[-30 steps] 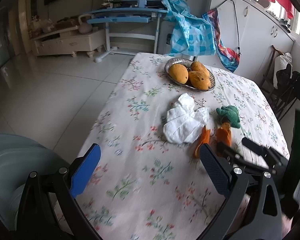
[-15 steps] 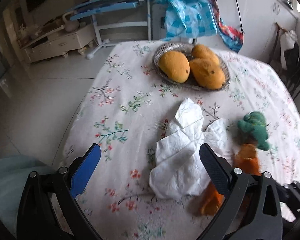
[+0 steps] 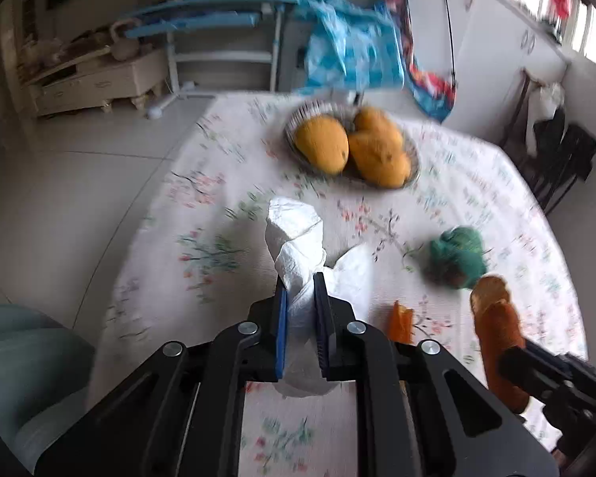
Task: Collect trash
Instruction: 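Carry the cloth and peel to the yellow bucket and open both grippers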
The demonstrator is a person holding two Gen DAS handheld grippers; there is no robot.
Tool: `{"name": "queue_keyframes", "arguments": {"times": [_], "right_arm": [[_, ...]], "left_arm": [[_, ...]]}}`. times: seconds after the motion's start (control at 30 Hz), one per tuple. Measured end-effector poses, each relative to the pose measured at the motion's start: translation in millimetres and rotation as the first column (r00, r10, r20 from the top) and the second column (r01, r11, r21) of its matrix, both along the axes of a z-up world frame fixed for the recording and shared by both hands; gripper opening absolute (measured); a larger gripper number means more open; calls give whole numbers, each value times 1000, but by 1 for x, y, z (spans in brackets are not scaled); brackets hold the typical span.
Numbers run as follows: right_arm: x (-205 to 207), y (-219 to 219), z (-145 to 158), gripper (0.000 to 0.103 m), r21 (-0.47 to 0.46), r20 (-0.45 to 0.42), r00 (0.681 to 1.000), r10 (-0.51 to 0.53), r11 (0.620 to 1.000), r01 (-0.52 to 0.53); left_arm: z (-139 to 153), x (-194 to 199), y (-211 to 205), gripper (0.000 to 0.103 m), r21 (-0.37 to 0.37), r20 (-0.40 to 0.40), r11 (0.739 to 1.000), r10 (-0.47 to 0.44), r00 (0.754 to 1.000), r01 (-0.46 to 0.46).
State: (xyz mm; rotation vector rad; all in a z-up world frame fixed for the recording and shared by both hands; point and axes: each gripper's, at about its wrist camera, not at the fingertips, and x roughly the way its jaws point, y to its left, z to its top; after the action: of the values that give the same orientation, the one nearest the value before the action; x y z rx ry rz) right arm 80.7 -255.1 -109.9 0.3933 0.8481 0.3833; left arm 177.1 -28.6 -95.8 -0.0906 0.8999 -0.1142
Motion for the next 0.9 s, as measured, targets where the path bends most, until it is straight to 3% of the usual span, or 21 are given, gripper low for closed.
{"name": "queue_keyframes", "arguments": {"times": [0.17,0.37,0.6,0.8,0.87,0.9], "right_arm": [[-24,1,10,18,31,13,1000,27,999,-27],[-79,13,7,18,24,1,996,93,995,-93],[-146,33,-10,18,-37,-68,982,179,983,-182],[-182,53,-44,21,-139,-200,952,230,955,-260],[-187,52,-52,48,-170,-216,955,203,955,-241],[-188,50,-53,50,-180,-213,960,183,958,-223]], "left_arm": [[29,-49,26,12,-92,57,996,24,998,-19],[36,-125,40,12,-111,65,994,9,998,-2],[20,-211,32,12,-50,-18,997,-56,998,55],[-6,-256,10,14,45,-166,988,-139,976,149],[-13,-261,4,22,90,-192,981,-155,969,174],[-15,-264,3,32,112,-194,978,-153,969,177]]}}
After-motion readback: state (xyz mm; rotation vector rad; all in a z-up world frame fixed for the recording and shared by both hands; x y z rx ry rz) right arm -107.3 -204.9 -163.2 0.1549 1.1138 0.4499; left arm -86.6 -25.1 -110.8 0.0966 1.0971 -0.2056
